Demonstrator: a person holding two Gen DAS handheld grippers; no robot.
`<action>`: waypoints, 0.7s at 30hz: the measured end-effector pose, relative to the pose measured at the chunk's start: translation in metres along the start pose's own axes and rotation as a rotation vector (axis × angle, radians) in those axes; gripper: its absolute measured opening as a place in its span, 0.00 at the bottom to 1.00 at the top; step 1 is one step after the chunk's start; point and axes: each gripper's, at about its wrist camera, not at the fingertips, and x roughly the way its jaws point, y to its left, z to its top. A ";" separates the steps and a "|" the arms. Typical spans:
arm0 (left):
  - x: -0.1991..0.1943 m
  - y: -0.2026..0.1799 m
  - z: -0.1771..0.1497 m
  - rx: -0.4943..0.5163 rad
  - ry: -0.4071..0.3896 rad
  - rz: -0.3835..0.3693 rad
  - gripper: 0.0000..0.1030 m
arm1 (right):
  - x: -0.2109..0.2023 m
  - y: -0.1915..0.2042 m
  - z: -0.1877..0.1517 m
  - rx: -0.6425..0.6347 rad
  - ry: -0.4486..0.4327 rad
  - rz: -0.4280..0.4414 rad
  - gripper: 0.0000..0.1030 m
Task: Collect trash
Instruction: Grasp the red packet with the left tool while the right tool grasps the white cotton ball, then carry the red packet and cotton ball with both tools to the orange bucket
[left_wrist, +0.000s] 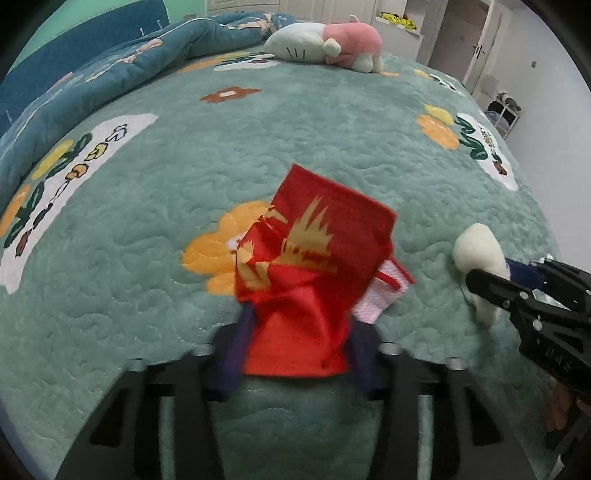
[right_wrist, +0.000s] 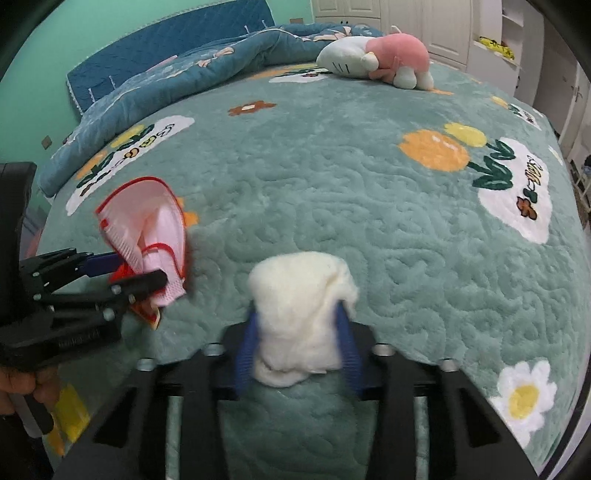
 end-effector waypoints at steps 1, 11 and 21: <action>-0.001 0.000 0.000 -0.005 -0.002 -0.003 0.35 | 0.000 -0.001 0.000 0.003 -0.001 0.001 0.22; -0.022 -0.005 -0.004 -0.022 -0.019 -0.023 0.27 | -0.025 0.004 -0.006 0.003 -0.044 0.034 0.17; -0.063 -0.024 -0.021 -0.001 -0.052 -0.024 0.27 | -0.071 0.019 -0.020 0.014 -0.076 0.076 0.17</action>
